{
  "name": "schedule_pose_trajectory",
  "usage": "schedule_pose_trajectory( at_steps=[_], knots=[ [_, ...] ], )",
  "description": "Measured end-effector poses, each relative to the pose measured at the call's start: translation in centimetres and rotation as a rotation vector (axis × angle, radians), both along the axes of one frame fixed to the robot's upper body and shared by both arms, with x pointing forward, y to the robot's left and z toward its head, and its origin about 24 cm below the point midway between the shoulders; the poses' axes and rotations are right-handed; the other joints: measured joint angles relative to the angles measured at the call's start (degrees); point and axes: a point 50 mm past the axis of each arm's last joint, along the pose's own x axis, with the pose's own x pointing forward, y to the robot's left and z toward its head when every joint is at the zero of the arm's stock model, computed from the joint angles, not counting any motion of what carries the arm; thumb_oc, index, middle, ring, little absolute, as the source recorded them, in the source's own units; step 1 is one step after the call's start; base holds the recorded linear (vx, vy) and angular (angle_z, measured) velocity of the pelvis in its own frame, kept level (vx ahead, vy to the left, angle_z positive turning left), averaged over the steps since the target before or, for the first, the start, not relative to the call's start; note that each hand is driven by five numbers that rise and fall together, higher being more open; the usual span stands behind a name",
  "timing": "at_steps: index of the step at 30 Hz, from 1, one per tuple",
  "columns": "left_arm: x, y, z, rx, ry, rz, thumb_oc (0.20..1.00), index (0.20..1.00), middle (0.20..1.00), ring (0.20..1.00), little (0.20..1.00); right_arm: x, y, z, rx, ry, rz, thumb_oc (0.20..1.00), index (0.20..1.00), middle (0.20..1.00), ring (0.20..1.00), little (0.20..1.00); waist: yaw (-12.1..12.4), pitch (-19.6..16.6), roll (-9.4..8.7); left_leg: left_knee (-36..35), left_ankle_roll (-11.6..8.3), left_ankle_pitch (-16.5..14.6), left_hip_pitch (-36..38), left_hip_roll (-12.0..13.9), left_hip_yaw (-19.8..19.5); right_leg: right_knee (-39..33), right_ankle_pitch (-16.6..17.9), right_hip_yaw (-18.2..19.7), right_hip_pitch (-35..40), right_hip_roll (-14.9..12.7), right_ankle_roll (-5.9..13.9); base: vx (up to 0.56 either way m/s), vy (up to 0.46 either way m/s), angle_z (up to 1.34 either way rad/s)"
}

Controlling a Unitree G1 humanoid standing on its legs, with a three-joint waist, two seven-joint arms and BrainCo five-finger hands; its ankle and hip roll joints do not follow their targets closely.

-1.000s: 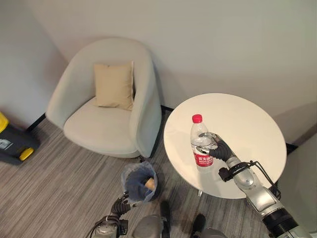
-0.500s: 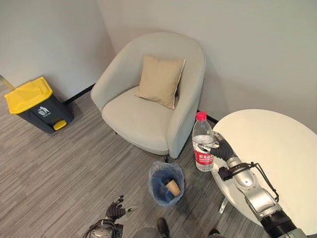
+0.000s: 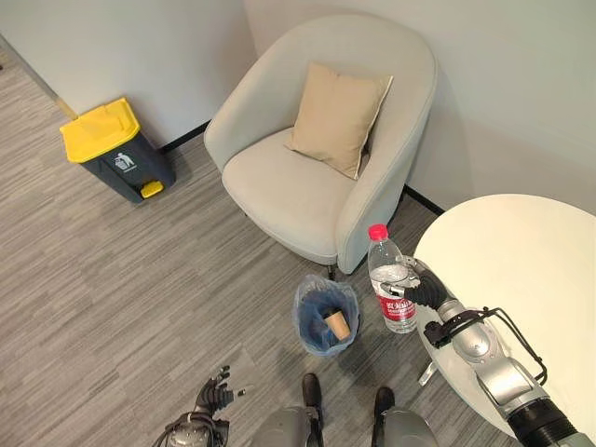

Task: Gather garbage on tea table into small bin, then transfer packed bag to large trash can.

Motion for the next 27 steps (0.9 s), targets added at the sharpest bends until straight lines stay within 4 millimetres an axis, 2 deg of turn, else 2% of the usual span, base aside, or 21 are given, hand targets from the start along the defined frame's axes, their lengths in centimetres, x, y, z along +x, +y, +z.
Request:
schedule_pose_trajectory(
  at_steps=[1,3,5,7,8,10,13,14,16,18,19,20,22,24,27],
  knots=[
    [0.1,0.1,0.1,0.004,-0.003,-0.003,1.0,1.0,1.0,1.0,1.0,0.3,0.5,0.3,-0.012,-0.01,0.031,0.2,0.2,0.2,0.2,0.2,0.32,0.06,-0.16,1.08,-0.14,0.16,-1.97,0.01,-0.93,1.93,-0.54,-0.34,-2.11,-0.1,-0.56,-0.24,-0.056,0.23],
    [1.8,0.0,0.6,0.011,-0.046,-0.019,1.0,1.0,1.0,1.0,1.0,1.5,1.6,1.6,-0.03,-0.058,0.08,0.2,0.2,0.2,0.2,0.2,0.72,1.09,-0.17,3.71,-0.75,0.79,-7.52,0.11,-1.85,6.33,-1.0,-1.3,-7.61,-0.73,-1.74,-0.21,-0.044,0.28],
    [4.3,-0.3,1.6,0.024,-0.108,-0.053,1.0,1.0,1.0,1.0,1.0,2.9,2.4,3.2,-0.053,-0.122,0.104,0.2,0.2,0.2,0.2,0.2,1.03,4.0,-0.3,5.77,-0.96,0.92,-10.68,0.07,-2.39,10.01,-1.89,-1.77,-11.16,-1.48,-2.68,-0.16,-0.015,0.25],
    [5.8,-0.5,2.4,0.04,-0.161,-0.071,1.0,1.0,1.0,1.0,1.0,4.2,3.5,4.4,-0.039,-0.174,0.11,0.2,0.2,0.2,0.2,0.2,2.01,6.04,-0.61,8.81,-1.09,0.96,-14.74,-0.01,-2.52,14.1,-2.83,-1.67,-15.67,-2.34,-3.28,-0.1,0.01,0.11],
    [7.1,-0.6,3.1,0.048,-0.201,-0.082,1.0,1.0,1.0,1.0,1.0,5.0,4.0,5.7,-0.035,-0.225,0.108,0.2,0.2,0.2,0.2,0.2,1.82,7.26,-0.82,10.08,-1.42,0.67,-17.42,-0.06,-2.54,16.09,-3.78,-1.78,-18.57,-2.81,-3.72,-0.09,0.023,0.2],
    [9.1,-1.1,4.1,0.053,-0.257,-0.099,1.0,1.0,1.0,1.0,1.0,5.9,4.5,7.3,-0.019,-0.295,0.094,0.2,0.2,0.2,0.2,0.2,2.35,10.69,-0.47,12.31,-1.76,0.42,-21.17,-0.16,-2.95,19.32,-4.22,-2.14,-22.31,-3.88,-4.64,-0.06,0.007,0.23],
    [10.1,-1.3,4.9,0.061,-0.3,-0.09,1.0,1.0,1.0,1.0,1.0,6.4,5.3,8.6,-0.01,-0.359,0.089,0.2,0.2,0.2,0.2,0.2,2.53,12.47,-0.59,16.35,-1.23,-1.31,-27.32,-0.17,-3.4,23.05,-6.35,-2.19,-27.84,-4.67,-5.25,-0.07,0.026,0.15],
    [12.0,-1.6,6.3,0.051,-0.37,-0.079,1.0,1.0,1.0,1.0,1.0,7.2,6.0,9.8,0.008,-0.41,0.067,0.2,0.2,0.2,0.2,0.2,2.41,15.36,-0.58,20.82,-0.97,-1.57,-33.22,-0.21,-3.91,27.45,-6.28,-2.23,-33.2,-5.69,-5.57,-0.12,0.038,0.24],
    [13.2,-1.9,7.5,0.052,-0.43,-0.079,1.0,1.0,1.0,1.0,1.0,7.6,6.3,10.1,0.01,-0.424,0.042,0.2,0.2,0.2,0.2,0.2,2.61,17.25,-0.51,23.54,-0.93,-1.88,-36.89,-0.32,-4.01,30.51,-6.57,-2.21,-36.47,-6.52,-6.31,-0.1,0.011,0.18],
    [13.9,-1.8,8.3,0.054,-0.465,-0.071,1.0,1.0,1.0,1.0,1.0,8.2,6.8,10.7,0.015,-0.458,0.018,0.2,0.2,0.2,0.2,0.2,2.51,17.22,-0.56,28.95,-1.15,-3.06,-42.64,-0.22,-4.16,34.09,-7.34,-1.8,-41.5,-6.71,-7.29,-0.09,-0.013,0.1],
    [15.3,-1.6,9.7,0.063,-0.517,-0.066,1.0,1.0,1.0,1.0,1.0,9.7,7.0,12.2,0.011,-0.499,-0.021,0.2,0.2,0.2,0.2,0.2,2.49,17.4,-0.49,34.02,-0.7,-3.32,-49.99,-0.36,-4.45,39.44,-8.34,-1.62,-48.38,-7.83,-8.07,-0.06,-0.024,0.32],
    [16.4,-1.6,10.8,0.077,-0.554,-0.078,1.0,1.0,1.0,1.0,1.0,10.6,6.6,13.1,-0.011,-0.513,-0.055,0.2,0.2,0.2,0.2,0.2,2.67,17.79,-0.33,36.83,-1.16,-4.29,-53.88,-0.63,-5.19,42.16,-9.43,-1.86,-51.89,-8.75,-8.59,-0.01,-0.018,0.4],
    [17.4,-1.8,11.8,0.085,-0.588,-0.097,1.0,1.0,1.0,1.0,1.0,11.5,5.6,13.8,-0.036,-0.516,-0.119,0.2,0.2,0.2,0.2,0.2,3.88,17.87,-0.46,39.01,-0.64,-4.65,-58.38,-0.69,-5.57,44.79,-10.69,-1.9,-56.14,-9.36,-9.91,0.02,-0.019,0.27],
    [17.5,-1.9,11.9,0.087,-0.594,-0.106,1.0,1.0,1.0,1.0,1.0,12.3,5.2,14.4,-0.064,-0.515,-0.154,0.2,0.2,0.2,0.2,0.2,3.99,17.88,-0.47,39.05,-0.64,-4.65,-60.16,-0.95,-5.46,45.63,-11.15,-1.92,-58.13,-9.73,-9.26,0.05,-0.002,0.19],
    [17.7,-2.4,12.6,0.077,-0.625,-0.142,1.0,1.0,1.0,1.0,1.0,13.9,4.7,17.5,-0.07,-0.545,-0.211,0.2,0.2,0.2,0.2,0.2,4.57,17.82,-0.45,40.32,-0.77,-4.76,-64.82,-1.35,-5.4,47.22,-11.09,-1.81,-63.05,-10.68,-9.39,0.06,0.024,0.11]
  ],
)
